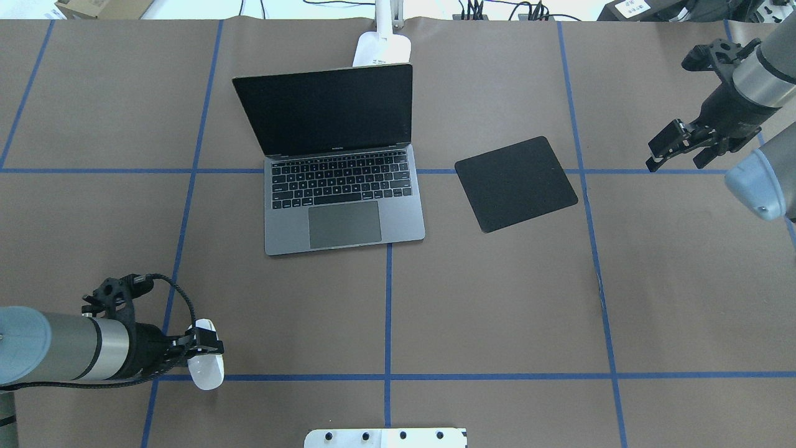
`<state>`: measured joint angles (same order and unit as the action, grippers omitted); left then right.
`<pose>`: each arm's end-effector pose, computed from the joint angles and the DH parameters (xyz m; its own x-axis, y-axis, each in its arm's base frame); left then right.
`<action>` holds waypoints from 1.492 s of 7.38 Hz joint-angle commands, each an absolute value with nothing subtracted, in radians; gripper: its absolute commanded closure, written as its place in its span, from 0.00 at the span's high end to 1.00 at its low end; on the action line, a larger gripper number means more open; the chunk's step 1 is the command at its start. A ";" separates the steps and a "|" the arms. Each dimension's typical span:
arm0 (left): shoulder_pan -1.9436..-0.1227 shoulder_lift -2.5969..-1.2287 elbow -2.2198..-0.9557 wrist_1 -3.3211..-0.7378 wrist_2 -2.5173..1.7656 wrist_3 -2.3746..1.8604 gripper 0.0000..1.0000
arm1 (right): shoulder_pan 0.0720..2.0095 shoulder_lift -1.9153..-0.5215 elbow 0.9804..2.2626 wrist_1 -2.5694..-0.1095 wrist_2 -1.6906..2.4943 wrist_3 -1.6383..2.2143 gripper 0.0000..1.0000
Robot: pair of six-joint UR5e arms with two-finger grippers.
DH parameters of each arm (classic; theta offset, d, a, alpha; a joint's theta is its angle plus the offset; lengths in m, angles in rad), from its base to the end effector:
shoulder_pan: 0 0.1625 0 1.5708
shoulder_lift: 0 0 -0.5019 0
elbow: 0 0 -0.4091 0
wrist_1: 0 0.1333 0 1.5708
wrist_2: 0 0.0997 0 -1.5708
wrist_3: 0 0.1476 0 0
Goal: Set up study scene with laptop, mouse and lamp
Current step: 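Carry the white mouse with the left gripper past the laptop toward the pad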
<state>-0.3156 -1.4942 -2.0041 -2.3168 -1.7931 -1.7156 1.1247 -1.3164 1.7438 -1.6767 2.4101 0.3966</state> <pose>0.4615 -0.2567 0.4961 0.4077 -0.2812 -0.8687 0.1764 0.9577 -0.2272 -0.2482 -0.5734 0.5407 0.6204 -0.1309 0.7733 0.1840 0.9828 0.0187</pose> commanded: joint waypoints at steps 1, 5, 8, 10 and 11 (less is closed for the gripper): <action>-0.327 -1.686 -2.000 -2.119 -1.787 -1.715 0.58 | 1.126 -1.319 1.744 -1.677 2.411 0.396 0.99; -0.347 -2.115 -1.815 -1.821 -1.767 -1.683 0.58 | 1.131 -1.328 1.744 -1.664 2.360 0.387 0.99; -0.374 -2.444 -1.486 -1.767 -1.721 -1.586 0.57 | 1.132 -1.328 1.744 -1.664 2.347 0.388 0.99; -0.405 -2.682 -1.166 -1.784 -1.701 -1.525 0.57 | 1.131 -1.325 1.743 -1.664 2.347 0.393 0.99; -0.414 -2.745 -1.055 -1.830 -1.669 -1.493 0.57 | 1.131 -1.322 1.743 -1.663 2.347 0.393 0.99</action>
